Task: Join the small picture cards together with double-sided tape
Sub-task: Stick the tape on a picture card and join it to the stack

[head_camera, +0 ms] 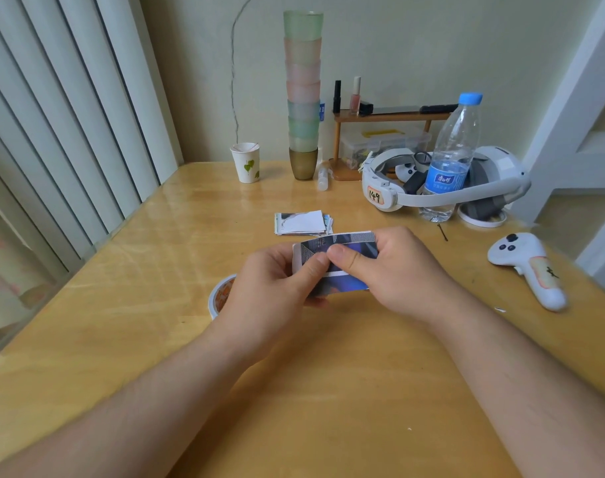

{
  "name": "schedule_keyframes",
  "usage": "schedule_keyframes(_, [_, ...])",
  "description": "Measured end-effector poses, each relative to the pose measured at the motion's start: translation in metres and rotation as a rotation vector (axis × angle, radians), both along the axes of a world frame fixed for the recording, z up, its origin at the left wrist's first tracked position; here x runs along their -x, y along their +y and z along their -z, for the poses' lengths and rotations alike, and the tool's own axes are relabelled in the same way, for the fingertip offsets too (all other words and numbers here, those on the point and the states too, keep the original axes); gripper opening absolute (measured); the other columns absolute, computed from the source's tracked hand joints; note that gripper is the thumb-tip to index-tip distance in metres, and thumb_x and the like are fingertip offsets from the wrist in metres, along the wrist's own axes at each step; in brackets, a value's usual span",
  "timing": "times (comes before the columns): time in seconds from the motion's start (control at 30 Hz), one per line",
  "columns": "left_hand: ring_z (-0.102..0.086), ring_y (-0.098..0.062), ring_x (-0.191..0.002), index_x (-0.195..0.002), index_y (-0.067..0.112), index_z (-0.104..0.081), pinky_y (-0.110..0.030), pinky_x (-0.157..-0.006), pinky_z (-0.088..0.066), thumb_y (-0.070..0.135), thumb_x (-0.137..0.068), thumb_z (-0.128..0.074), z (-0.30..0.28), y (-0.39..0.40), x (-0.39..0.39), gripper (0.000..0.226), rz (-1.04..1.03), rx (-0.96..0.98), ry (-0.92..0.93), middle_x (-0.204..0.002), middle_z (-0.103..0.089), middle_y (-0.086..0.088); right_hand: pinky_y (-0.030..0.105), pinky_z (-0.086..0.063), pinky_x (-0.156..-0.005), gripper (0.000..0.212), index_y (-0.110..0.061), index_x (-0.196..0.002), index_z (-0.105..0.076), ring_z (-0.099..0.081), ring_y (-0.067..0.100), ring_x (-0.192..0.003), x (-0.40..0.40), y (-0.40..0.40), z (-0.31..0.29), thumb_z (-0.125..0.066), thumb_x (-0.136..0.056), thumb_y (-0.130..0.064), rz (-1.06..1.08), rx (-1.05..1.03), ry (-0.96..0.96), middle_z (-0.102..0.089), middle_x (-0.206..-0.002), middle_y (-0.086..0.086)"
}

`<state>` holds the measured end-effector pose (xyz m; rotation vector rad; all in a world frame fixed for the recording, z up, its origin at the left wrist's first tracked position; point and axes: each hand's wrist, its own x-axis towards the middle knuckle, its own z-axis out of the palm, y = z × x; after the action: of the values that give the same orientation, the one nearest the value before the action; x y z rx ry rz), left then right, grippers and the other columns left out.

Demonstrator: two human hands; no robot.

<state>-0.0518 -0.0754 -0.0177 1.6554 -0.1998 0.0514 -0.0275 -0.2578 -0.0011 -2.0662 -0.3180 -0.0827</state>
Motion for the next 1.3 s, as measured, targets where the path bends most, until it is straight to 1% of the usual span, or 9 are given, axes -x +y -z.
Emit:
schedule_keyframes(0.13, [-0.073, -0.013, -0.069, -0.071, 0.026, -0.078, -0.034, -0.069, -0.063, 0.021, -0.101, -0.069, -0.004, 0.002, 0.0, 0.032, -0.011, -0.051, -0.047, -0.073, -0.076, 0.0, 0.04, -0.058, -0.074, 0.017, -0.027, -0.089, -0.079, -0.071, 0.02, -0.079, 0.001, 0.005, 0.0, -0.073, -0.092, -0.042, 0.078, 0.047, -0.057, -0.077, -0.079, -0.007])
schedule_keyframes(0.27, [-0.079, -0.019, -0.078, -0.087, 0.014, -0.076, -0.049, -0.075, -0.064, 0.035, -0.103, -0.066, -0.001, 0.008, -0.002, 0.028, -0.061, -0.223, -0.142, -0.081, -0.077, -0.011, 0.034, -0.053, -0.068, 0.021, -0.025, -0.089, -0.079, -0.067, 0.018, -0.075, 0.003, 0.006, 0.0, -0.071, -0.092, -0.045, 0.102, 0.072, -0.094, -0.076, -0.077, -0.007])
schedule_keyframes(0.37, [-0.075, -0.018, -0.066, -0.085, 0.011, -0.07, -0.033, -0.064, -0.057, 0.034, -0.105, -0.061, -0.002, 0.011, 0.001, 0.033, -0.115, -0.324, -0.173, -0.067, -0.073, -0.004, 0.037, -0.058, -0.079, 0.024, -0.028, -0.095, -0.077, -0.072, 0.016, -0.082, 0.002, 0.006, 0.001, -0.067, -0.094, -0.049, 0.062, 0.012, -0.066, -0.078, -0.084, -0.009])
schedule_keyframes(0.53, [-0.06, -0.018, -0.052, -0.082, 0.018, -0.067, -0.02, -0.05, -0.044, 0.035, -0.111, -0.044, -0.008, 0.006, 0.006, 0.041, -0.061, -0.209, -0.154, -0.065, -0.071, -0.004, 0.038, -0.055, -0.072, 0.035, -0.019, -0.088, -0.074, -0.071, 0.022, -0.076, 0.002, 0.008, -0.001, -0.053, -0.106, -0.041, -0.003, -0.106, -0.061, -0.077, -0.08, 0.001])
schedule_keyframes(0.63, [-0.055, -0.019, -0.051, -0.081, 0.025, -0.07, -0.022, -0.049, -0.043, 0.037, -0.112, -0.043, -0.009, 0.005, 0.005, 0.043, -0.031, -0.1, -0.102, -0.063, -0.068, -0.005, 0.018, -0.049, -0.057, 0.035, -0.015, -0.086, -0.072, -0.065, 0.006, -0.062, 0.006, 0.011, -0.005, -0.051, -0.108, -0.033, -0.033, -0.219, -0.007, -0.074, -0.07, -0.004])
schedule_keyframes(0.73, [-0.055, -0.018, -0.052, -0.086, 0.022, -0.071, -0.022, -0.05, -0.043, 0.037, -0.111, -0.043, -0.007, 0.006, 0.004, 0.041, -0.021, -0.121, -0.105, -0.063, -0.067, -0.004, 0.013, -0.044, -0.051, 0.033, -0.014, -0.086, -0.071, -0.062, 0.002, -0.058, 0.006, 0.011, -0.006, -0.051, -0.108, -0.03, -0.046, -0.271, 0.017, -0.073, -0.067, -0.004])
schedule_keyframes(1.03, [-0.057, -0.019, -0.056, -0.098, 0.016, -0.073, -0.035, -0.055, -0.052, 0.04, -0.111, -0.041, -0.006, 0.01, -0.001, 0.041, -0.083, -0.072, -0.117, -0.067, -0.07, -0.005, 0.021, -0.048, -0.054, 0.041, -0.02, -0.087, -0.073, -0.058, 0.003, -0.053, -0.001, 0.001, -0.005, -0.046, -0.108, -0.043, 0.07, -0.14, -0.006, -0.064, -0.066, -0.011])
schedule_keyframes(1.17, [-0.055, -0.013, -0.056, -0.091, 0.011, -0.075, -0.028, -0.054, -0.05, 0.031, -0.106, -0.059, -0.005, 0.009, -0.004, 0.03, -0.068, -0.064, -0.083, -0.066, -0.068, 0.0, 0.049, -0.057, -0.064, 0.046, -0.009, -0.089, -0.064, -0.056, 0.002, -0.054, -0.004, 0.002, 0.001, -0.046, -0.107, -0.048, 0.186, -0.077, -0.143, -0.053, -0.068, -0.001])
schedule_keyframes(1.3, [-0.053, -0.011, -0.054, -0.088, 0.011, -0.076, -0.025, -0.053, -0.05, 0.023, -0.103, -0.065, -0.006, 0.011, -0.008, 0.022, -0.061, -0.053, -0.065, -0.064, -0.069, 0.001, 0.046, -0.049, -0.058, 0.048, -0.001, -0.083, -0.057, -0.064, 0.031, -0.064, -0.007, 0.0, 0.004, -0.049, -0.107, -0.043, 0.279, 0.051, -0.331, -0.054, -0.068, 0.017])
